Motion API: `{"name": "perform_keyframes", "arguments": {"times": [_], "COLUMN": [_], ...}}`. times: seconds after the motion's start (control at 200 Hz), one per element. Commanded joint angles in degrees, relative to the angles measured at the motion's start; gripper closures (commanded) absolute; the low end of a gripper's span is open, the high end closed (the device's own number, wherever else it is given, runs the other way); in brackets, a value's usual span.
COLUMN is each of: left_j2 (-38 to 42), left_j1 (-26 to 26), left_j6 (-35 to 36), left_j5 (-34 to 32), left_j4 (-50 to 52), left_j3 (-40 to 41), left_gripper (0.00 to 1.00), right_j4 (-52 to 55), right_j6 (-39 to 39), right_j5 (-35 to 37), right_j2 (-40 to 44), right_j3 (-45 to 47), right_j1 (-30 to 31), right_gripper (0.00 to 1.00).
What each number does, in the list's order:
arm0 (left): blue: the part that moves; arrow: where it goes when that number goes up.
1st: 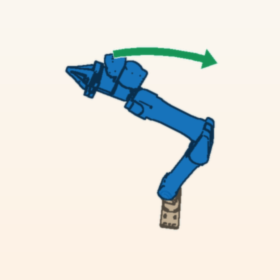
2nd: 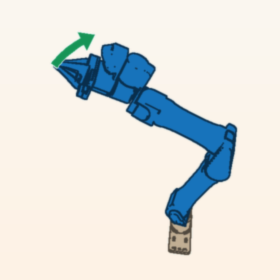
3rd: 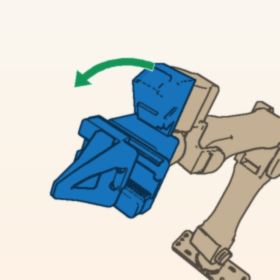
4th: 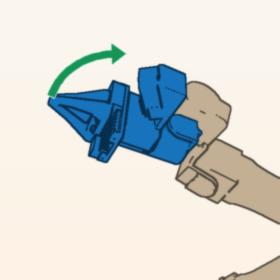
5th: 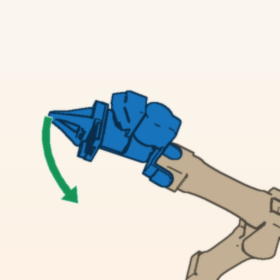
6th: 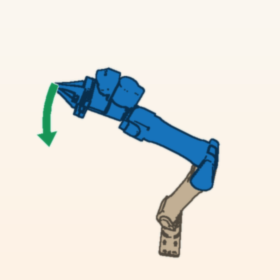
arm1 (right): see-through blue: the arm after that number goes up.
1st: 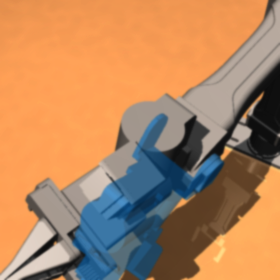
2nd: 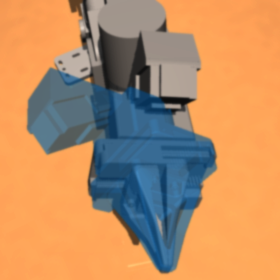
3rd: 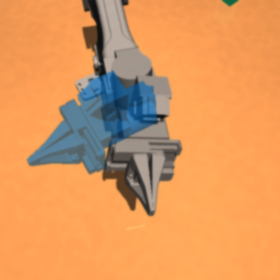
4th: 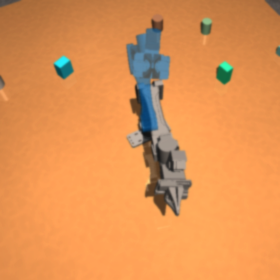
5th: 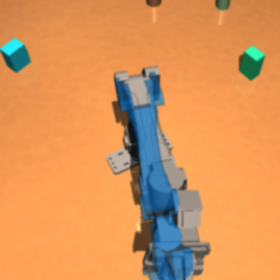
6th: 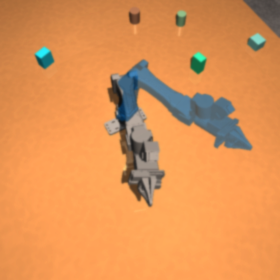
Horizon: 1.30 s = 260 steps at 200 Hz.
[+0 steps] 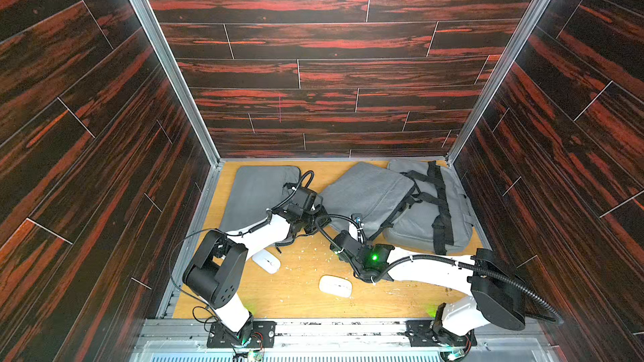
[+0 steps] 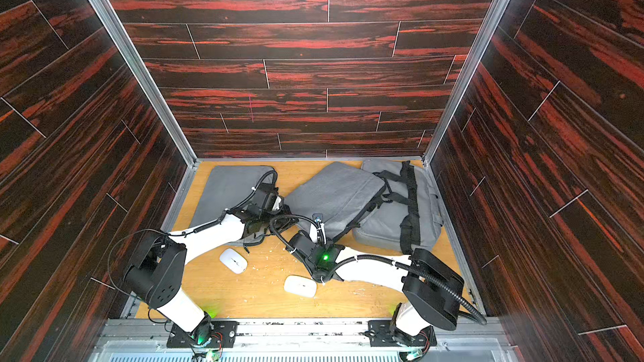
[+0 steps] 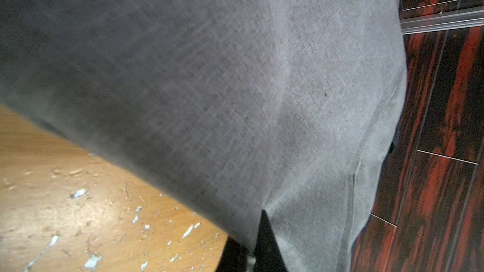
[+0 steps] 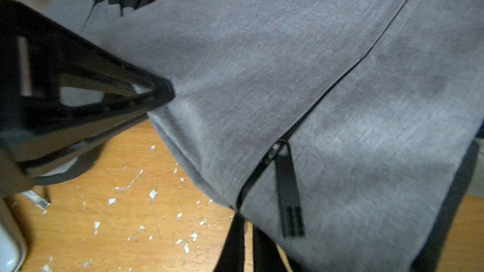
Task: Put the mouse into the laptop bag
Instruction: Unzip the zipper on the zippered laptop bag.
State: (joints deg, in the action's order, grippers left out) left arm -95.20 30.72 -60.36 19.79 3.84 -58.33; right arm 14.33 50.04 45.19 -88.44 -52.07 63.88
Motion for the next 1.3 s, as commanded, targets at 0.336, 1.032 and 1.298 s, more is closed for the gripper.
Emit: {"name": "perform_keyframes", "arguments": {"times": [0.336, 1.032, 1.298], "left_j2": [2.2, 1.4, 4.2], "left_j1": [-3.4, -16.6, -19.2], "left_j6": [0.2, 12.8, 18.1], "left_j5": [6.6, 3.7, -1.4], "left_j4": [-5.3, 4.4, 11.1], "left_j3": [-1.1, -4.5, -7.5], "left_gripper": [1.0, 1.0, 1.0], "right_j4": [-1.0, -4.8, -8.3], "right_j6": [0.3, -4.2, -9.4], "right_j5": [-6.7, -20.0, -25.8], "right_j2": [4.6, 4.9, -3.0], "right_j3": [4.4, 8.8, 1.7], "right_j1": [-2.6, -5.8, -1.9], "right_gripper": [1.0, 1.0, 1.0]}}
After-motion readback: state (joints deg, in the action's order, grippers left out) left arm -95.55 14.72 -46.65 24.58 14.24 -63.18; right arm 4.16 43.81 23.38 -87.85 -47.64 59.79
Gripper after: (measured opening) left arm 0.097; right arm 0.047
